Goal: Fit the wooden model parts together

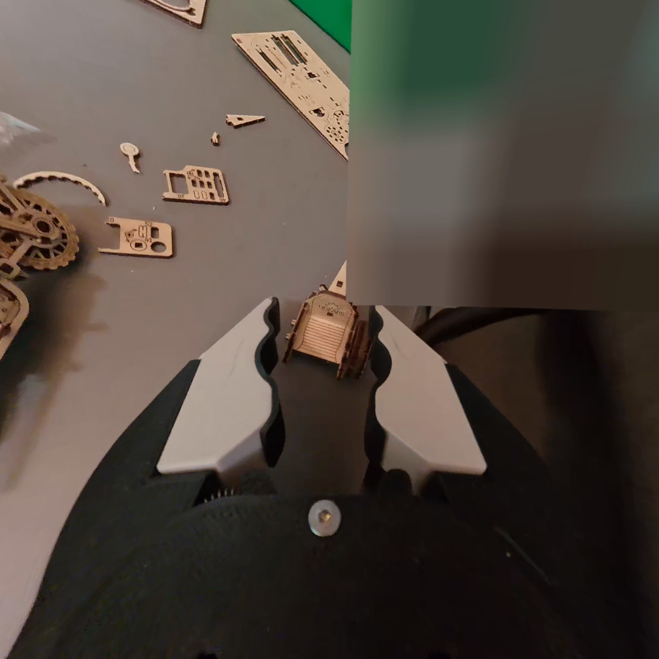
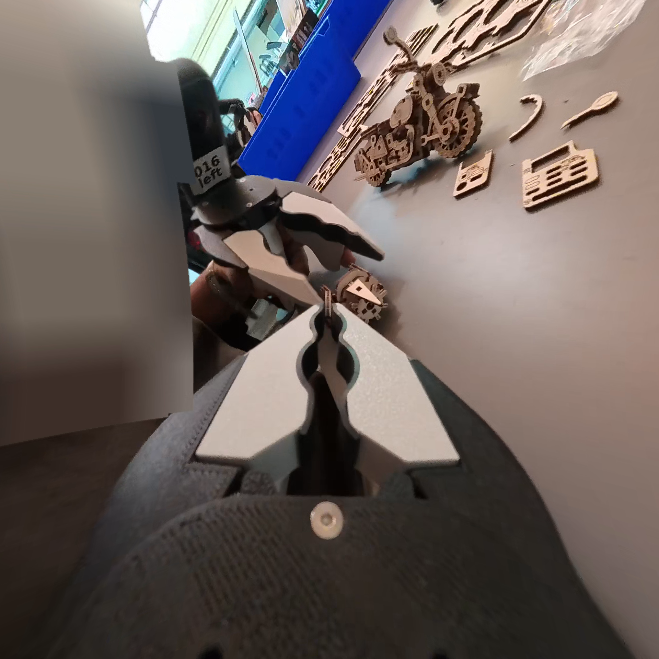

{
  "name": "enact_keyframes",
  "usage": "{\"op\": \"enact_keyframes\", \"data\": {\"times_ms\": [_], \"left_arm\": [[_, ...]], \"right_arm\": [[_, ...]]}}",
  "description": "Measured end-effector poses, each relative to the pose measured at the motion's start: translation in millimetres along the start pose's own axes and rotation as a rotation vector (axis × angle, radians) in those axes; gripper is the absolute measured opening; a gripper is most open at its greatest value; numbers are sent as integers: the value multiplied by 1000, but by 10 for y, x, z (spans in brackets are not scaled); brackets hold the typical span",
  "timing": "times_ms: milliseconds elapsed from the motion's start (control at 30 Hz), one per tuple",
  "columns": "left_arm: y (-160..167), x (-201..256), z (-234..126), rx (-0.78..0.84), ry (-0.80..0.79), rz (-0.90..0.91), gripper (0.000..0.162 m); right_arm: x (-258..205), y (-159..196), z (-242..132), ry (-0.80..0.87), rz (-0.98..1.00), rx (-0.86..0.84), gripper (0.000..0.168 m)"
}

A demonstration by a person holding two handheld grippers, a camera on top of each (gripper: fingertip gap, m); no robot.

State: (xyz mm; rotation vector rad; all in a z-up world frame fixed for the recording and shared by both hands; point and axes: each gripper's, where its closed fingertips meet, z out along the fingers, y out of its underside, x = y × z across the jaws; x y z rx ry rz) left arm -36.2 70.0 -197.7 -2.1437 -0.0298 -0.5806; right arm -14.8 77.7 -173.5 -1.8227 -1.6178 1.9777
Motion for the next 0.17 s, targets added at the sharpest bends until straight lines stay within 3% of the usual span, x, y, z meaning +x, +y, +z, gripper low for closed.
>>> {"op": "enact_keyframes", "data": {"times_ms": [167], "left_arm": [[30, 16, -27, -16, 93, -74, 43]], "right_arm": [[45, 45, 64, 10, -23, -46, 0]]}}
